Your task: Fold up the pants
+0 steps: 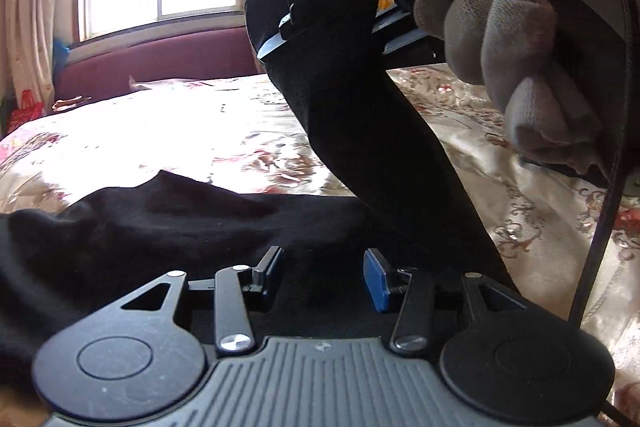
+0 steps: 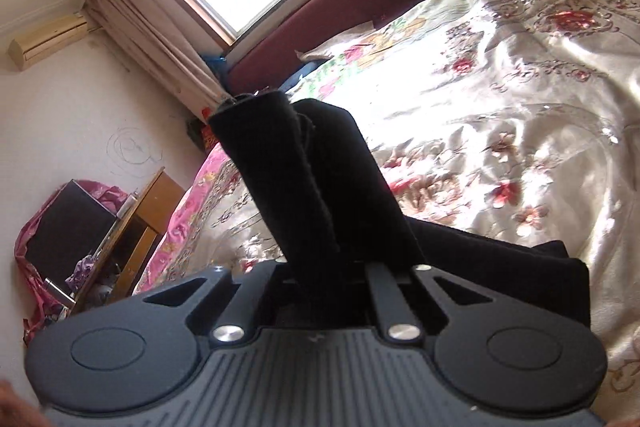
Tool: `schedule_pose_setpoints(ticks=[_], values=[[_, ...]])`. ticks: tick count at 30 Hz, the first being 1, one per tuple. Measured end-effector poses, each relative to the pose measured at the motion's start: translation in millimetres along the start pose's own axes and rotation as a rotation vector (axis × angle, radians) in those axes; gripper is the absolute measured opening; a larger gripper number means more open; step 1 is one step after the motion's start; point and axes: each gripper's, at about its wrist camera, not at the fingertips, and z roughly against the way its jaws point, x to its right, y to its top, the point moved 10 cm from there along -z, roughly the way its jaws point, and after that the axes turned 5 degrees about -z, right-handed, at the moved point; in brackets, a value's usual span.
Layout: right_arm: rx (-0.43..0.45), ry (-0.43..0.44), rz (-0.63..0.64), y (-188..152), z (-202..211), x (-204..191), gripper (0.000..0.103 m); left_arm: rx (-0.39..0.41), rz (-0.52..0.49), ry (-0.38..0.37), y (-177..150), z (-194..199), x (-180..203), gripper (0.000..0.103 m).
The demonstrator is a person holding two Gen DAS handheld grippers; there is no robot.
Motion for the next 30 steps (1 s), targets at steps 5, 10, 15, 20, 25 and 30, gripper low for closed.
schedule_pose_setpoints(ticks=[5,10,15,20,25,30], values=[[-0.107,0.009,0.135,-37,-61,-61,0.007,-0.006,0.146,0.102,-20,12,-66,0.059],[-0.191,-0.005,0.257,-86,-108,-111,0.007,-0.016,0.237,0.198,-42,24,-119,0.059],[-0.236,-0.058,0.443,-133,-148,-154,0.007,-0.021,0.251,0.260,-61,37,-145,0.059],[-0.355,-0.028,0.514,-181,-169,-176,0.018,-0.007,0.249,0.245,-65,38,-147,0.059],[-0.330,0.060,0.484,-177,-142,-189,0.030,0.005,0.240,0.240,-70,40,-145,0.059],[-0.232,0.044,0.515,-137,-109,-170,0.030,0.018,0.283,0.229,-76,48,-148,0.060]])
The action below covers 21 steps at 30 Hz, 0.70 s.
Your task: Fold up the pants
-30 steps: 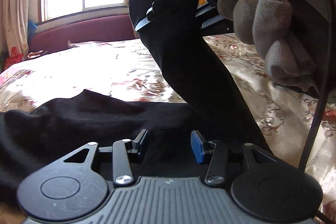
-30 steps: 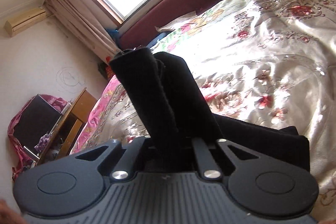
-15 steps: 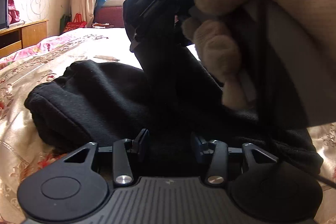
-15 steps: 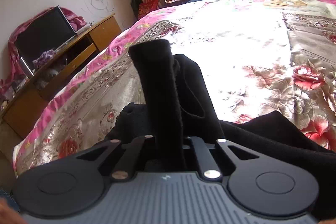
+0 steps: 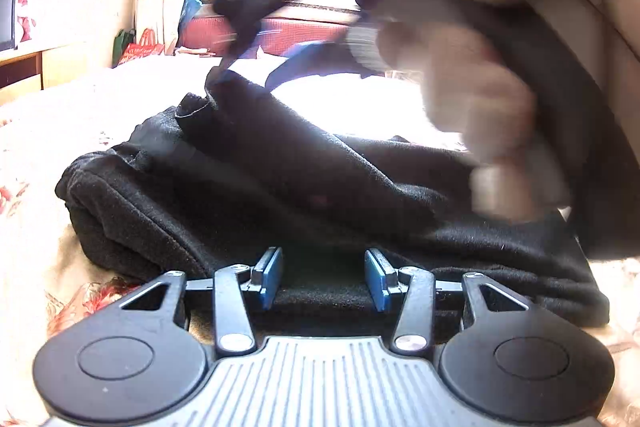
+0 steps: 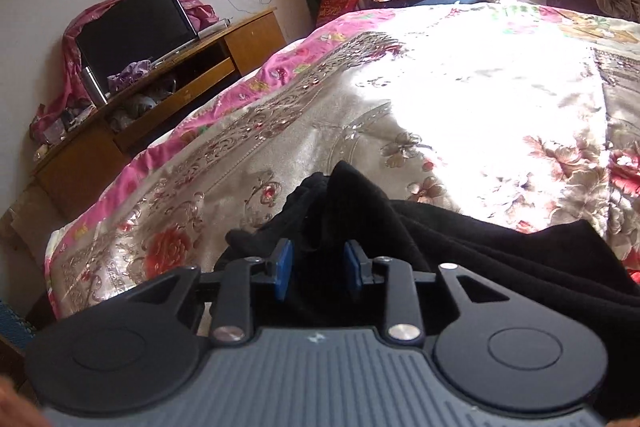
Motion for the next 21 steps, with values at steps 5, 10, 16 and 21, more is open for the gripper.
schedule_pose_setpoints(ticks=[5,10,16,21], values=[[-0.031,-0.080,0.026,-9,0,31,0.033,0.007,0.009,0.003,-2,-3,-5,0.061],[-0.105,-0.074,0.048,-21,-26,34,0.032,0.027,0.003,-0.005,1,6,0,0.063],[-0.185,0.172,0.106,-34,-22,-16,0.023,0.035,0.006,-0.030,-3,11,-1,0.063],[-0.295,0.320,0.014,-53,-19,-33,0.023,0.038,-0.009,-0.032,-6,14,1,0.064]])
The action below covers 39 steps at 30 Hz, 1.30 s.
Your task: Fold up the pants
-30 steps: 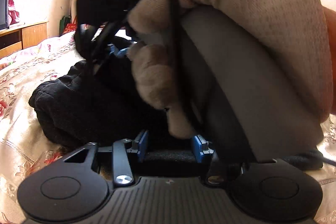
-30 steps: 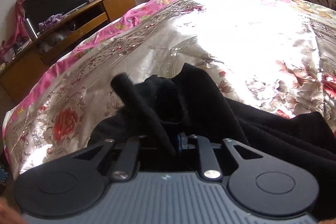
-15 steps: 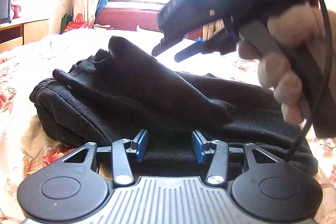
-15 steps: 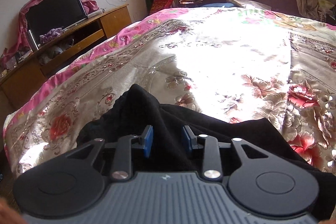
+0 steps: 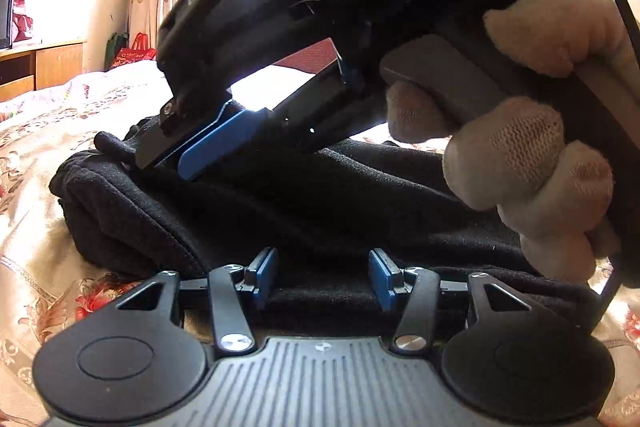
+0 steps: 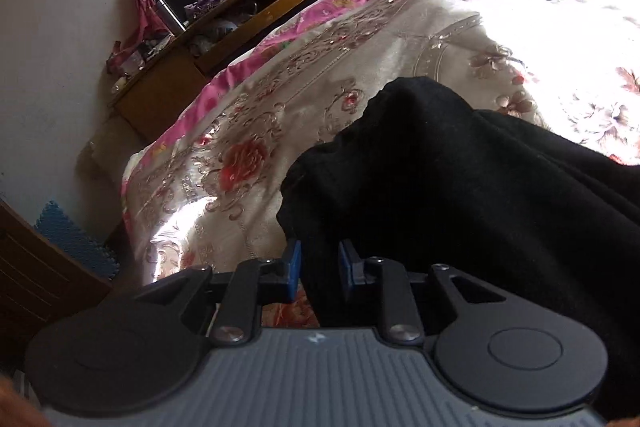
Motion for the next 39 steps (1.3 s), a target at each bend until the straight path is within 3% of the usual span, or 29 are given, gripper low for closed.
schedule_pose_setpoints(ticks=[2,5,9,15,19,23,25,27,28,29,30,35,39], values=[[0.063,-0.044,0.027,8,13,4,0.023,0.006,-0.005,-0.001,-1,3,1,0.064],[0.110,-0.178,0.108,18,24,17,0.028,0.013,0.007,-0.010,-1,4,0,0.065],[0.098,-0.188,0.154,19,14,13,0.028,0.015,0.009,-0.011,-1,3,0,0.065],[0.081,-0.357,0.263,34,-25,16,0.028,0.020,-0.017,-0.004,-1,5,3,0.065],[0.046,-0.302,0.184,36,-35,10,0.030,0.034,-0.028,-0.012,0,9,6,0.065],[0.040,-0.313,0.177,41,-43,1,0.035,0.038,-0.040,-0.015,-1,12,9,0.065],[0.033,-0.370,0.190,44,-49,3,0.041,0.044,-0.044,-0.016,-1,12,9,0.065],[0.038,-0.416,0.182,45,-54,8,0.040,0.051,-0.047,-0.018,-1,15,10,0.065],[0.040,-0.414,0.162,46,-54,10,0.032,0.055,-0.047,-0.020,0,16,11,0.065],[0.040,-0.403,0.134,46,-54,12,0.010,0.059,-0.047,-0.023,0,17,12,0.065],[0.034,-0.370,0.080,46,-52,15,0.007,0.064,-0.049,-0.025,0,17,11,0.065],[0.057,-0.234,-0.004,48,-37,-3,0.007,0.078,-0.065,-0.031,1,21,14,0.065],[0.033,-0.192,0.070,42,-41,-33,0.007,0.076,-0.070,-0.034,0,17,14,0.065]])
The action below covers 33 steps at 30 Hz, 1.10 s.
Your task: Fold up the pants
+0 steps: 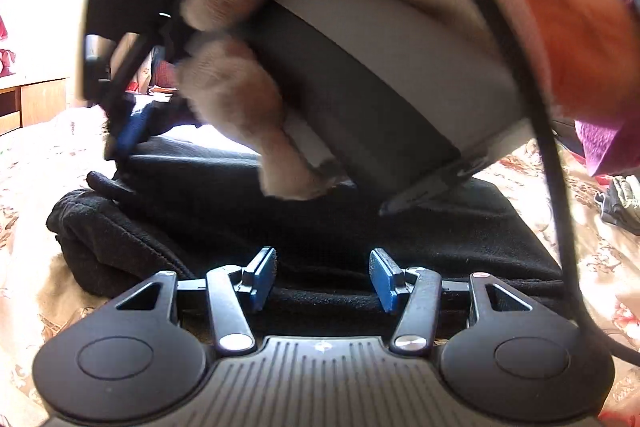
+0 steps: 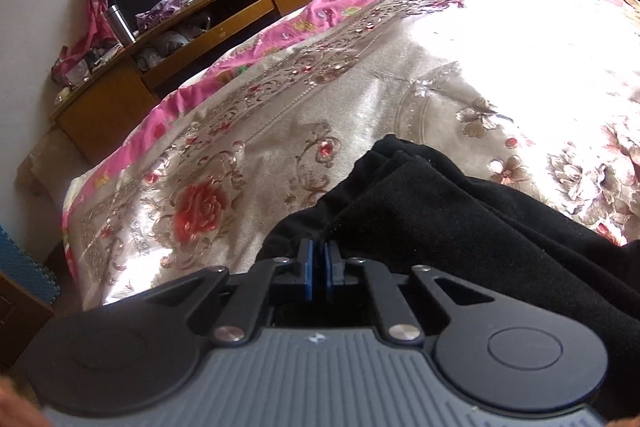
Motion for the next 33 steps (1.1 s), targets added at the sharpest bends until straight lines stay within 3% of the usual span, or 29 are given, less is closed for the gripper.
schedule_pose_setpoints(ticks=[5,7,10,15,19,22,26,28,30,33], values=[[-0.042,-0.047,0.032,-11,-35,7,0.007,-0.008,-0.009,-0.005,-1,-4,4,0.065],[-0.050,-0.032,-0.021,-13,-37,11,0.007,-0.013,-0.010,-0.013,-2,-7,5,0.065],[-0.059,-0.038,0.023,-20,-34,12,0.013,-0.021,-0.019,-0.016,-2,-13,2,0.065],[-0.046,-0.045,0.030,-16,-28,8,0.015,-0.015,-0.005,-0.020,-1,-14,-1,0.065],[-0.049,-0.039,0.097,-26,-18,1,0.037,-0.021,-0.009,-0.018,-2,-15,-3,0.065],[-0.014,-0.013,0.054,-27,7,4,0.037,-0.018,-0.014,-0.023,-2,-15,-2,0.065],[0.076,-0.050,-0.103,-42,74,54,0.038,-0.024,-0.027,-0.017,-2,-14,-1,0.066],[0.125,-0.140,-0.177,-58,112,96,0.039,-0.026,-0.028,-0.013,0,-14,-1,0.066],[0.192,-0.283,-0.249,-80,161,151,0.039,-0.027,-0.026,-0.006,1,-16,1,0.066],[0.218,-0.385,-0.421,-118,202,217,0.047,-0.038,0.001,-0.001,5,-18,3,0.066]])
